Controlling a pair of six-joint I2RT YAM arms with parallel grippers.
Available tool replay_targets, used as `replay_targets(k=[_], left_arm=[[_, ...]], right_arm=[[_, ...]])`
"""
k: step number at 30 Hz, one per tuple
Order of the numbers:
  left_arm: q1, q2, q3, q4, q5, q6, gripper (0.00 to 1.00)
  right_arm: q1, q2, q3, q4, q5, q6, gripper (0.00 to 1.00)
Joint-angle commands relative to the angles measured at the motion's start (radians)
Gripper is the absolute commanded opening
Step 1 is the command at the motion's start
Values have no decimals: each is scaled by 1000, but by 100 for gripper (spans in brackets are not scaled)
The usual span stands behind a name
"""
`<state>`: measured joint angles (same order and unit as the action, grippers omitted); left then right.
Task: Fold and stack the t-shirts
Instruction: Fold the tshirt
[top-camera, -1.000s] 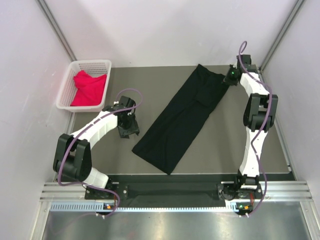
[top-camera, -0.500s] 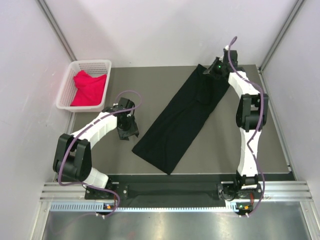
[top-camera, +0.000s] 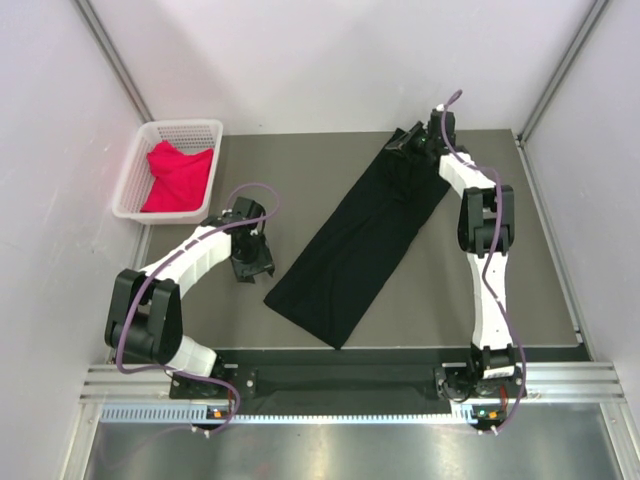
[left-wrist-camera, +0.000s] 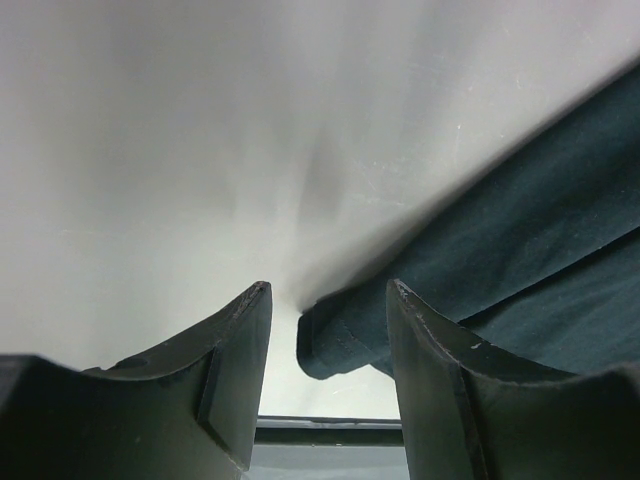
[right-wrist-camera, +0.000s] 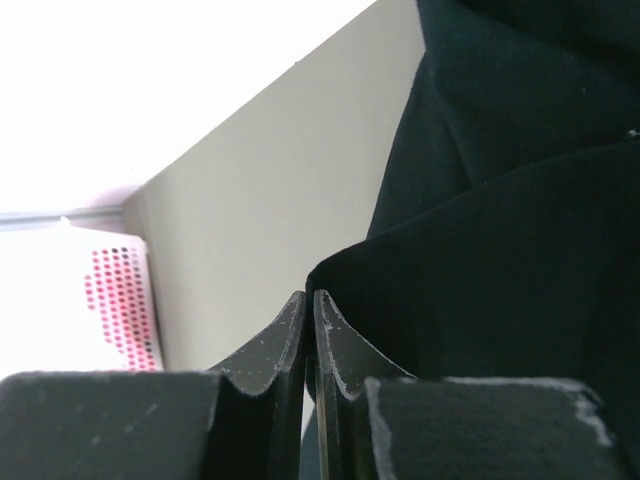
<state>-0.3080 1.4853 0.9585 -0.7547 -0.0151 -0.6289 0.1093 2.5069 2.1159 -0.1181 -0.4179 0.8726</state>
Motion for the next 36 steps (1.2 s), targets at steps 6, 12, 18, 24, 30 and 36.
replay_targets(k=[6, 12, 18, 24, 30, 36], left_arm=[[12, -14, -1, 37, 10, 0, 54], [18, -17, -13, 37, 10, 0, 54], [26, -22, -14, 34, 10, 5, 54], [30, -25, -23, 32, 10, 6, 54], [32, -16, -21, 38, 49, 6, 54], [35, -10, -15, 43, 58, 6, 54]], right_arm=[[30, 64, 76, 260, -15, 233, 8], [49, 118, 122, 308, -9, 330, 8], [40, 127, 104, 328, -10, 347, 8], [-10, 95, 56, 324, -21, 307, 9], [-63, 49, -3, 285, -77, 255, 10], [-102, -43, -106, 201, -153, 151, 11]])
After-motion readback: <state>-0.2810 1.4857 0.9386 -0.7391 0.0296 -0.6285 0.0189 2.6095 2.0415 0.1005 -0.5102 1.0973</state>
